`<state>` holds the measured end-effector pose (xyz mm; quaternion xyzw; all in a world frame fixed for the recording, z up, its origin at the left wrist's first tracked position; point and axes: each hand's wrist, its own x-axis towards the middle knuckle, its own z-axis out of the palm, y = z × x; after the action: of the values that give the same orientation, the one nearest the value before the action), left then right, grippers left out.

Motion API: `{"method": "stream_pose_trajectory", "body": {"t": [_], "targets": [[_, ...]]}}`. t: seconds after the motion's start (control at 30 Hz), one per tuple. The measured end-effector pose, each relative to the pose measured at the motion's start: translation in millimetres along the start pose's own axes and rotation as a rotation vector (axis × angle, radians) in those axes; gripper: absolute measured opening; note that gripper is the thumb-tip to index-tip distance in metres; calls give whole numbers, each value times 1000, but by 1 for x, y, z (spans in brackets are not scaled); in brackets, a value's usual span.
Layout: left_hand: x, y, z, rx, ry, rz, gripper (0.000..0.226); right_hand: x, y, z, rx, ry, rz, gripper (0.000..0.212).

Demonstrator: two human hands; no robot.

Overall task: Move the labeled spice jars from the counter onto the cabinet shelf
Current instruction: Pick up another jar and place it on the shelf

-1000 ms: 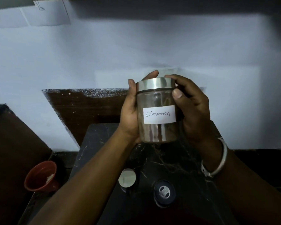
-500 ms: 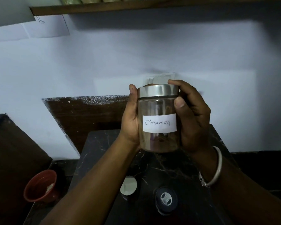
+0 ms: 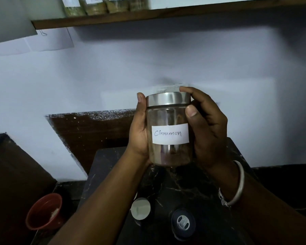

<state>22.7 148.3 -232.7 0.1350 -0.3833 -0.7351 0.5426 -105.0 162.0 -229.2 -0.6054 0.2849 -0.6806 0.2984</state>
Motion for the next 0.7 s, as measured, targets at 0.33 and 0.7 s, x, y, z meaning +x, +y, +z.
{"method": "stream_pose_trajectory", "body": {"t": [0.33, 0.7], "targets": [[26, 37, 16, 158, 41, 74, 82, 19, -39, -5, -468, -174, -17, 96], [81, 92, 51, 361, 43, 322, 74, 92, -62, 5, -557, -99, -157, 95]]}}
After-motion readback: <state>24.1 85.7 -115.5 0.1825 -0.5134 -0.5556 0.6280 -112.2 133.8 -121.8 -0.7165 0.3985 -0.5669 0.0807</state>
